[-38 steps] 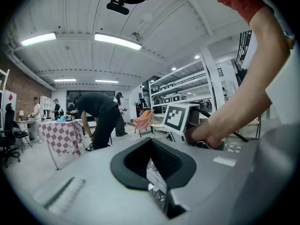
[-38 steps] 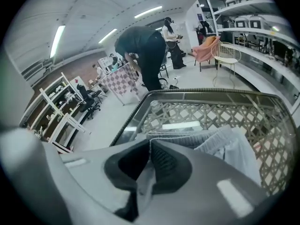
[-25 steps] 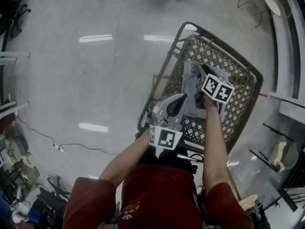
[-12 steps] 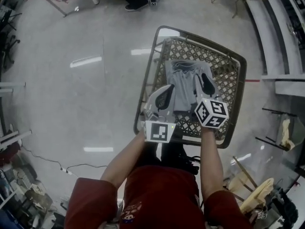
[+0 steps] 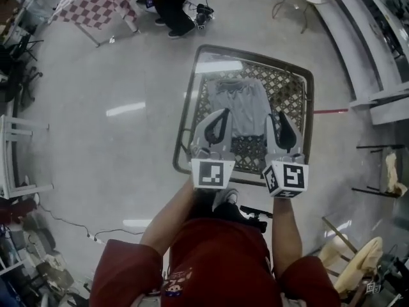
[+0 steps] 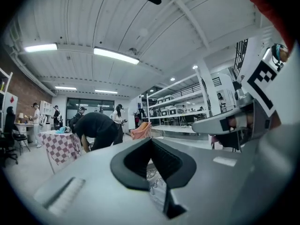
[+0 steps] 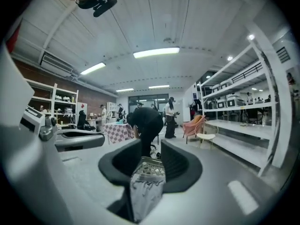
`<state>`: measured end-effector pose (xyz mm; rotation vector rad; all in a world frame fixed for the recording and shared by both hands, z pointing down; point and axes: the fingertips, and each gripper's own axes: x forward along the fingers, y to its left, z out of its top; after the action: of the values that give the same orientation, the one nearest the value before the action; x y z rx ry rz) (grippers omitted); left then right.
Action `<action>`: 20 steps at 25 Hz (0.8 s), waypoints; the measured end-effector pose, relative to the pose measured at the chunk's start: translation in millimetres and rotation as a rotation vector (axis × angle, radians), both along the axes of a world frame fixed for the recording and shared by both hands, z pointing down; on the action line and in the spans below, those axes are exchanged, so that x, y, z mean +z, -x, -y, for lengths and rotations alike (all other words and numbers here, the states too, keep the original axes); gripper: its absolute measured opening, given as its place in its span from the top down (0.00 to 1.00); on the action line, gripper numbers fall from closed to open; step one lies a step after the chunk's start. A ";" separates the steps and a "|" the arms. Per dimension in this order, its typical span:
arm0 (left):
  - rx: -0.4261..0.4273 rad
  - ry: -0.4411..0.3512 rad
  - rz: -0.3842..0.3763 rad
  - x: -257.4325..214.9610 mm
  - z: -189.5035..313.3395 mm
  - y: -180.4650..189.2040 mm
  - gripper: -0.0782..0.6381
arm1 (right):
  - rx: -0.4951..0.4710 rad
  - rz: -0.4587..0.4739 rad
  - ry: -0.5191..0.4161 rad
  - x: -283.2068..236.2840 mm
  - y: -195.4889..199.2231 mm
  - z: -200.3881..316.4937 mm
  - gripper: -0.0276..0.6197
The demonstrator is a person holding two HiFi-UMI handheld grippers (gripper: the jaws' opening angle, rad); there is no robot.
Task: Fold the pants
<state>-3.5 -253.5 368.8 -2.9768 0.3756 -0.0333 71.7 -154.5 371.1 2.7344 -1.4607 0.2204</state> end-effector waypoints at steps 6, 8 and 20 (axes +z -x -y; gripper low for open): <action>-0.067 0.006 -0.049 -49.8 -67.5 38.7 0.88 | 0.005 -0.098 -0.049 -42.7 23.4 -85.9 0.77; -0.077 -0.001 -0.050 -60.3 -85.1 50.7 0.88 | 0.008 -0.108 -0.059 -52.5 33.4 -104.3 0.77; 0.004 -0.051 -0.090 -87.4 -126.2 80.2 0.88 | 0.024 -0.173 -0.076 -80.1 84.4 -134.5 0.78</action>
<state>-83.7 -127.3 281.5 -2.9355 0.3755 0.1086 -12.7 -20.0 291.1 2.7498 -1.4195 -0.0710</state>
